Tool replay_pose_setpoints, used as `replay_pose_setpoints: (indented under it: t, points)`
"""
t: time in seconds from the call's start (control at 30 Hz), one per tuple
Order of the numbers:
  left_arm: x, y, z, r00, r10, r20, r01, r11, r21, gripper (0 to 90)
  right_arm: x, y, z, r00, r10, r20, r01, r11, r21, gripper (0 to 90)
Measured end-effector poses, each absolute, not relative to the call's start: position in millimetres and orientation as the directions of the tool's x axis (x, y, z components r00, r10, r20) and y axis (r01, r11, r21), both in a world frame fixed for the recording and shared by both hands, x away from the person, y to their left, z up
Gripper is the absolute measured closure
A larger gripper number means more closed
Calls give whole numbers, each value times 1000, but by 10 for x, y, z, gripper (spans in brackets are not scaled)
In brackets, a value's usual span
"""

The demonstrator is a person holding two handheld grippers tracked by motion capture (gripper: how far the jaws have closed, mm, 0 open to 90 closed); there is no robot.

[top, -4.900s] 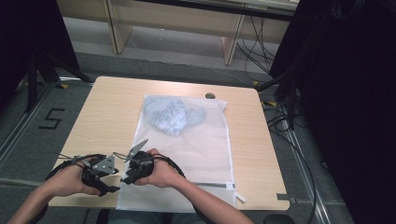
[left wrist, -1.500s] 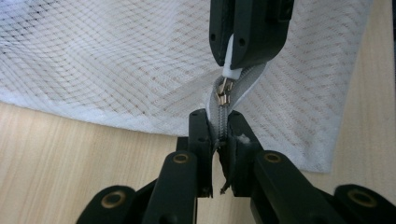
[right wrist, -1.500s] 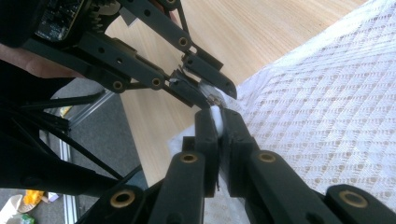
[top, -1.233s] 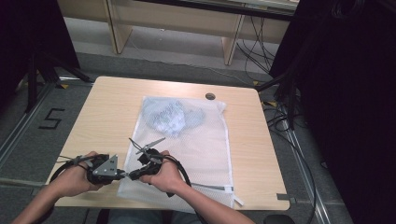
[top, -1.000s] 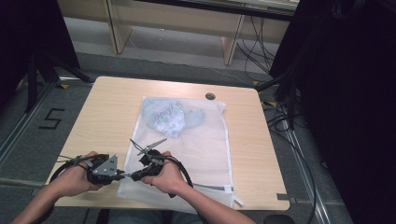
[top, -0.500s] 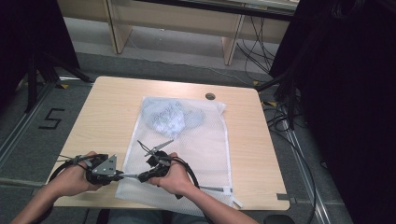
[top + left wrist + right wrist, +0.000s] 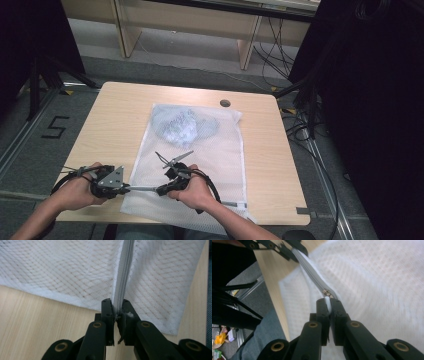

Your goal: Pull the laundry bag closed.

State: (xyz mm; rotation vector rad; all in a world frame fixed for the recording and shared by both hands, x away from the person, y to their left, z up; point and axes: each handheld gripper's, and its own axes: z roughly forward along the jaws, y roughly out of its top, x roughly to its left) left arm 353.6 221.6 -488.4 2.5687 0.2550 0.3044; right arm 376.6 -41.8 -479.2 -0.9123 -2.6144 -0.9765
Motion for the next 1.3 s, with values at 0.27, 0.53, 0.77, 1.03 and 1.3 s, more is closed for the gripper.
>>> replay_pose_setpoints:
  t: [0.27, 0.53, 0.77, 1.03, 1.3]
  points:
    - [3531, 2201, -4878, 957, 242, 158, 122, -834, 537, 827, 3743, -511, -4776, -780, 480, 401, 626, 592, 508, 871]
    - [3521, 2189, -4894, 960, 247, 134, 138, -830, 540, 826, 3755, -548, -4799, -783, 487, 388, 622, 594, 510, 871]
    - [3512, 2137, -4911, 965, 237, 112, 143, -833, 535, 827, 3787, -643, -4820, -770, 498, 399, 638, 595, 489, 871]
    - [3496, 2115, -4925, 963, 249, 101, 155, -823, 547, 827, 3787, -696, -4830, -757, 509, 410, 653, 595, 469, 871]
    - [3499, 2107, -4914, 967, 240, 87, 156, -826, 541, 827, 3788, -779, -4826, -746, 518, 419, 666, 590, 456, 871]
